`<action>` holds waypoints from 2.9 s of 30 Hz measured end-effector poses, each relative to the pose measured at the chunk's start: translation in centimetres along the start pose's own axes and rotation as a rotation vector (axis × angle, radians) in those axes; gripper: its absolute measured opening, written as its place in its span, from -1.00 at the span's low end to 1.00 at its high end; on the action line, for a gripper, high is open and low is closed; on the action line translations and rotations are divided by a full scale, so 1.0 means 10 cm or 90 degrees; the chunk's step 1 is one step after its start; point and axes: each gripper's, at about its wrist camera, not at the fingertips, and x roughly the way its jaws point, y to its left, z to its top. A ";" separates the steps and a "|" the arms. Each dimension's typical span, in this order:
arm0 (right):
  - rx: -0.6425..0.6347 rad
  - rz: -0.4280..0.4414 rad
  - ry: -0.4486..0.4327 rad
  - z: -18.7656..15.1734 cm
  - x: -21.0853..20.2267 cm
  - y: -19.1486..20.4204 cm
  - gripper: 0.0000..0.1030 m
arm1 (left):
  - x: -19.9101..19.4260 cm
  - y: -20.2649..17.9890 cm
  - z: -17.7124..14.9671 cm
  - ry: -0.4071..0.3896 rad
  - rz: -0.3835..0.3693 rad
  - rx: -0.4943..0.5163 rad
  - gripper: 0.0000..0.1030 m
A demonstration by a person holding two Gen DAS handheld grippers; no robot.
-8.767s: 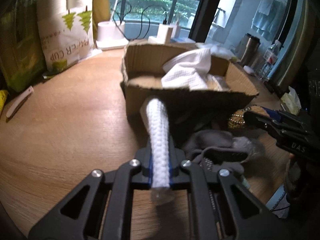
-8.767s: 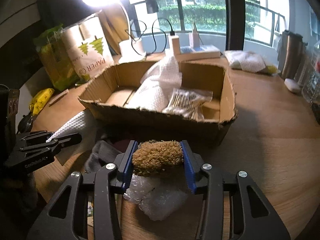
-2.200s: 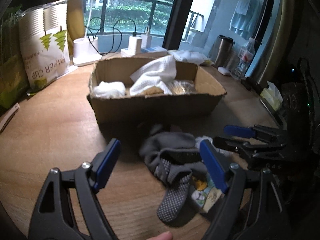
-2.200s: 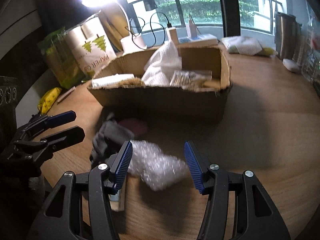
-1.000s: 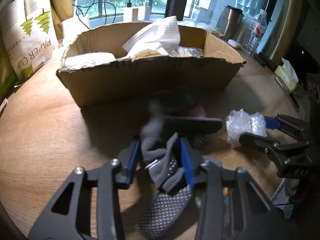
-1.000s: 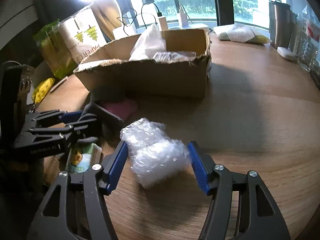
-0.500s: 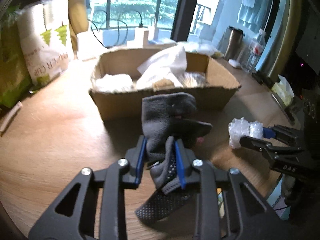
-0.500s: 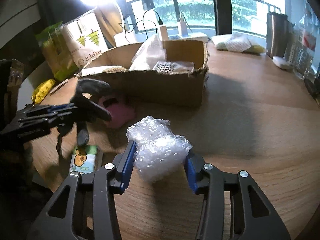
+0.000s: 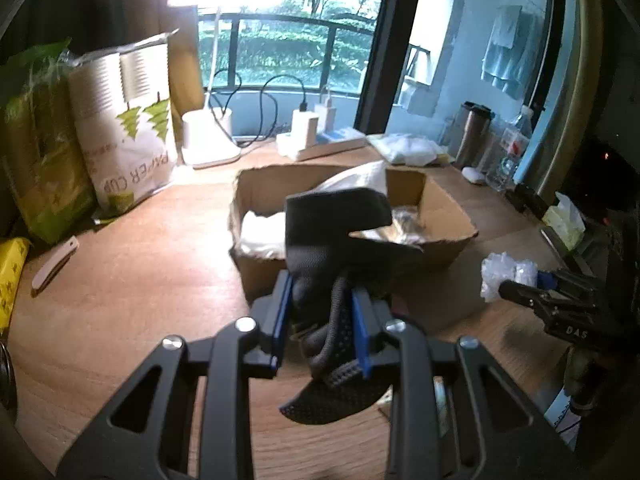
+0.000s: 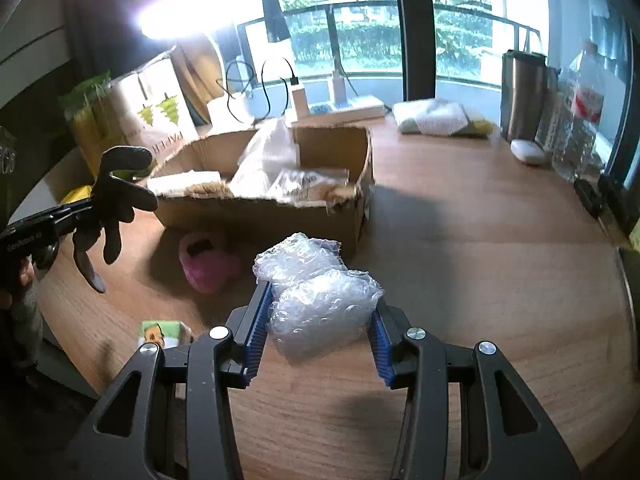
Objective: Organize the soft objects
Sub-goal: 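Grasp the grey sock with the left gripper while the right grasps the bubble wrap, then carry the sock and bubble wrap over the box, right gripper releasing the wrap inside, then lower the grey sock into the box and open the left gripper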
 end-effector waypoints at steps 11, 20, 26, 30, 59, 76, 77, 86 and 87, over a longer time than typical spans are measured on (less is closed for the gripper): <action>-0.008 0.016 -0.039 0.32 -0.09 -0.01 -0.08 | -0.04 -0.11 0.25 -0.024 -0.022 0.006 -0.44; -0.004 0.017 -0.042 0.55 0.05 -0.07 -0.08 | 0.03 -0.11 0.45 -0.038 -0.037 0.009 -0.44; 0.008 0.005 -0.029 0.69 0.22 -0.10 -0.06 | 0.16 0.00 0.52 -0.029 -0.041 0.001 -0.44; 0.023 -0.006 -0.012 0.77 0.38 -0.12 -0.06 | 0.23 0.09 0.54 -0.026 -0.046 -0.009 -0.44; 0.068 -0.064 0.023 0.81 0.75 -0.39 0.26 | 0.39 0.08 0.58 -0.018 -0.063 -0.019 -0.44; 0.070 -0.023 0.000 0.77 0.70 -0.55 0.26 | 0.72 -0.40 0.68 0.019 -0.065 0.014 -0.43; 0.068 -0.018 -0.005 0.77 0.68 -0.55 0.26 | 0.75 -0.44 0.69 0.021 -0.066 0.016 -0.43; 0.073 0.001 -0.020 0.76 0.61 -0.74 0.26 | 1.06 -0.74 0.79 0.043 -0.072 0.032 -0.42; 0.074 0.001 -0.021 0.75 0.61 -0.75 0.26 | 1.10 -0.76 0.79 0.045 -0.072 0.032 -0.42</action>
